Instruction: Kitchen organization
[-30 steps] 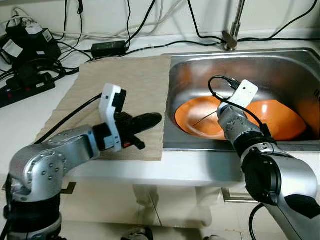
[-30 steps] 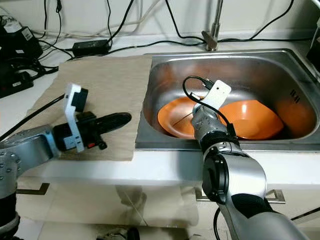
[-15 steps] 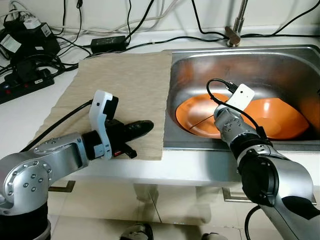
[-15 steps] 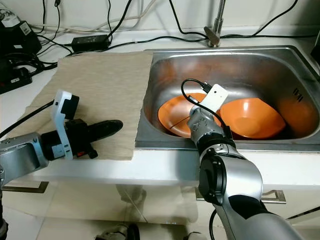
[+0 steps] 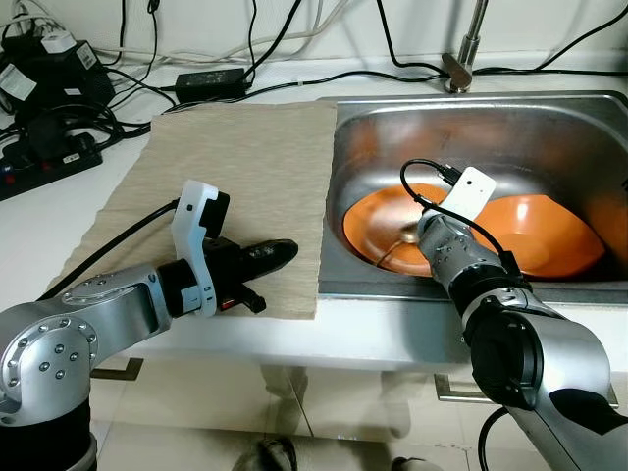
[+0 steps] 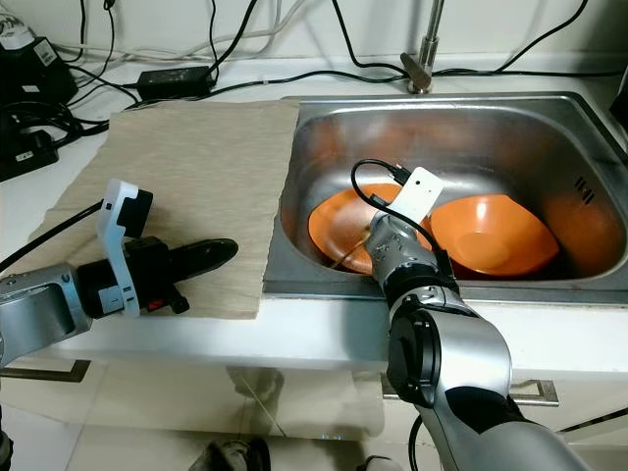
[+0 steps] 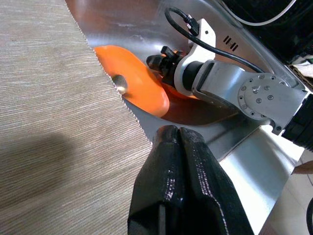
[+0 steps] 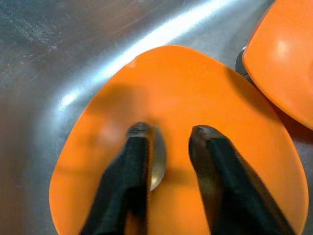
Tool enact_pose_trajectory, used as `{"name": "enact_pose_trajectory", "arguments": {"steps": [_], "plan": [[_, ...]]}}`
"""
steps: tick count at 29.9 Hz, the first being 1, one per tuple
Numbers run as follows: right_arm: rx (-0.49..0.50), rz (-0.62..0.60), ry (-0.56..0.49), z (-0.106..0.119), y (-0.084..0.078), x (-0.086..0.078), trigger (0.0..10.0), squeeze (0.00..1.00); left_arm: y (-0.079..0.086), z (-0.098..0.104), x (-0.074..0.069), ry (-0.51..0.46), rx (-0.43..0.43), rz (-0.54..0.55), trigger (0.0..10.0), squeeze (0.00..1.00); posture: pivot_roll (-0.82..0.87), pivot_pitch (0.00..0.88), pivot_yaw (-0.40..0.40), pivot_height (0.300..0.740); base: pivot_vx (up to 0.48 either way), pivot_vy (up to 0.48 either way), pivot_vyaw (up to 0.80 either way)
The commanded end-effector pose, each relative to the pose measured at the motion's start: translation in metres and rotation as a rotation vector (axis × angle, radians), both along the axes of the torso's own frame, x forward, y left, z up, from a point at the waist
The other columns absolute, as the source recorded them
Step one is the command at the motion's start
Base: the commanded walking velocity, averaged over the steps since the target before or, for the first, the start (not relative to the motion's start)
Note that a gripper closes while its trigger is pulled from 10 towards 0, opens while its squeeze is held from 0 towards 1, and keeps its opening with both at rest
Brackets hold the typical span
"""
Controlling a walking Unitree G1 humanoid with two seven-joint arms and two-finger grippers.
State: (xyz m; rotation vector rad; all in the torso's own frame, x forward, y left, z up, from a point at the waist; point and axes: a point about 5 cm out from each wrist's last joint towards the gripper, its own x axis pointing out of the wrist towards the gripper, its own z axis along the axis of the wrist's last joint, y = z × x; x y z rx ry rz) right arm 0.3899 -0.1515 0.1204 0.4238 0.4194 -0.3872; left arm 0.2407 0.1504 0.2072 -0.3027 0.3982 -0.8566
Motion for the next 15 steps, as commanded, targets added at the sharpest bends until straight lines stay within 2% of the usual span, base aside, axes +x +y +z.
{"name": "enact_pose_trajectory", "arguments": {"steps": [1, 5, 8, 9, 10, 11, 15], "plan": [[-0.006, 0.004, 0.133, -0.037, 0.001, -0.019, 10.0, 1.0, -0.001, 0.003, -0.001, -0.011, 0.002, -0.007, 10.0, 0.0, 0.19, 0.144, 0.133, 0.74, 0.0, 0.0, 0.0], [-0.008, 0.008, 0.131, -0.037, 0.001, -0.019, 10.0, 1.0, -0.001, 0.003, -0.001, -0.012, 0.001, -0.006, 10.0, 0.0, 0.19, 0.143, 0.132, 0.74, 0.0, 0.0, 0.0], [-0.063, 0.042, 0.122, -0.032, 0.003, -0.016, 10.0, 1.0, -0.001, 0.004, 0.001, -0.017, 0.002, -0.001, 10.0, 0.0, 0.19, 0.138, 0.128, 0.74, 0.0, 0.0, 0.0], [-0.075, 0.049, 0.117, -0.031, 0.003, -0.015, 10.0, 0.74, -0.001, 0.004, 0.002, -0.021, 0.005, 0.005, 10.0, 0.0, 0.19, 0.134, 0.126, 0.74, 0.0, 0.0, 0.0], [-0.075, 0.049, 0.117, -0.031, 0.003, -0.015, 10.0, 0.74, -0.001, 0.004, 0.002, -0.021, 0.005, 0.005, 10.0, 0.0, 0.19, 0.134, 0.126, 0.74, 0.0, 0.0, 0.0], [-0.15, 0.096, 0.067, -0.017, 0.007, -0.008, 10.0, 0.0, -0.002, 0.003, 0.008, -0.039, 0.01, 0.031, 10.0, 0.0, 0.16, 0.115, 0.111, 0.74, 0.0, 0.0, 0.0], [-0.224, 0.146, -0.002, 0.0, 0.011, 0.001, 10.0, 0.0, -0.005, 0.0, 0.017, -0.058, -0.004, 0.065, 10.0, 0.0, 0.13, 0.089, 0.089, 0.74, 0.0, 0.0, 0.0]]}}
